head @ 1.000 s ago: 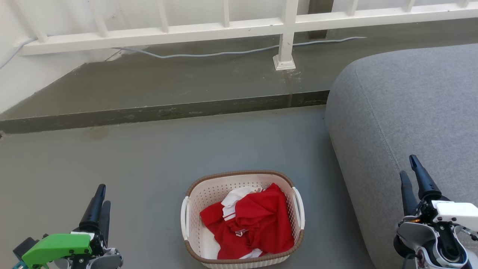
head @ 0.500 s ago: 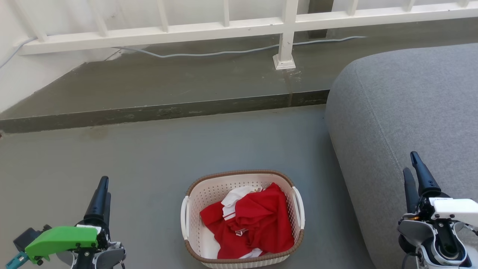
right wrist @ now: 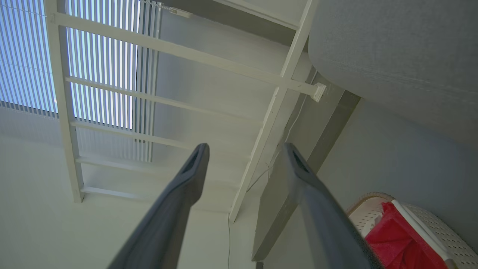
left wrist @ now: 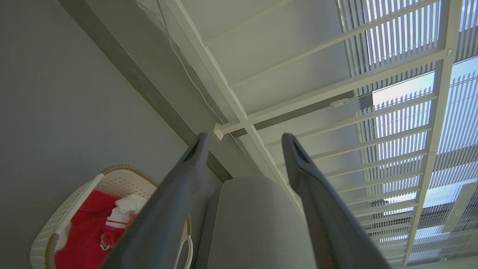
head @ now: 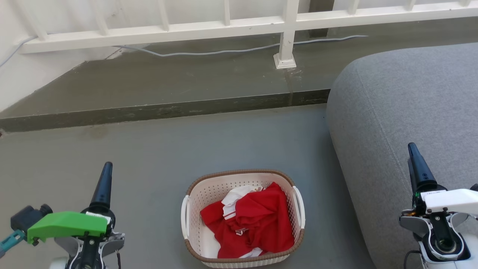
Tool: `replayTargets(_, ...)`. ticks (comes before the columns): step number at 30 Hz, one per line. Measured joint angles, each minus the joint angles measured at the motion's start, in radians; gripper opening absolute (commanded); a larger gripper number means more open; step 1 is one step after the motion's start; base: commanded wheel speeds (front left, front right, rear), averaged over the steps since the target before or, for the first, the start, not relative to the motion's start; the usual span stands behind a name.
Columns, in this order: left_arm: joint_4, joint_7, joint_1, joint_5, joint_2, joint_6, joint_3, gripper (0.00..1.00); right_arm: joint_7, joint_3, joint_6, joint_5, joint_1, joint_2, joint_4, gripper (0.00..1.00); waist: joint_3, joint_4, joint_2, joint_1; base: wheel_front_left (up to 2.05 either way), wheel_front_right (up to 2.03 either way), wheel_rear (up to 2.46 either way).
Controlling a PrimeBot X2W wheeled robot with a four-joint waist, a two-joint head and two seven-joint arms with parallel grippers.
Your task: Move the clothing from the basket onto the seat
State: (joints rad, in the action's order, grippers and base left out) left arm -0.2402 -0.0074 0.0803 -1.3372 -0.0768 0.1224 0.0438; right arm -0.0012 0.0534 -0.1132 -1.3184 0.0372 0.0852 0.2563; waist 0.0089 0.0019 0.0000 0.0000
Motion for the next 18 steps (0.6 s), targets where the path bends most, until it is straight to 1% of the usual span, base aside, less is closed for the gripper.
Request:
replayTargets(7, 0.024, -0.024, 0.015, 0.115, -0.005, 0.000, 0.024, 1.00, -0.026, -0.024, 0.002, 0.092, 0.018, 0.011, -0.017, 1.00, 0.002, 0.001, 0.0000, 0.0000, 0.00, 0.00, 0.00)
replayTargets(10, 0.033, -0.032, 0.026, 0.157, -0.007, 0.000, 0.031, 1.00, -0.036, -0.033, 0.010, 0.128, 0.018, 0.012, -0.022, 1.00, 0.003, 0.002, 0.0000, 0.0000, 0.00, 0.00, 0.00)
replayTargets(13, 0.045, -0.045, 0.031, 0.216, -0.012, -0.005, 0.048, 1.00, -0.044, -0.048, 0.011, 0.181, 0.018, 0.019, -0.026, 1.00, 0.003, 0.002, 0.0000, 0.0000, 0.00, 0.00, 0.00)
replayTargets(14, 0.049, -0.048, 0.032, 0.241, -0.013, -0.008, 0.053, 1.00, -0.051, -0.055, 0.020, 0.200, 0.019, 0.023, -0.028, 1.00, 0.003, 0.002, 0.0000, 0.0000, 0.00, 0.00, 0.00)
replayTargets(18, 0.058, -0.062, 0.036, 0.324, -0.025, -0.018, 0.069, 1.00, -0.065, -0.080, 0.028, 0.286, 0.022, 0.047, -0.035, 1.00, 0.004, 0.003, 0.0000, 0.0000, 0.00, 0.00, 0.00)
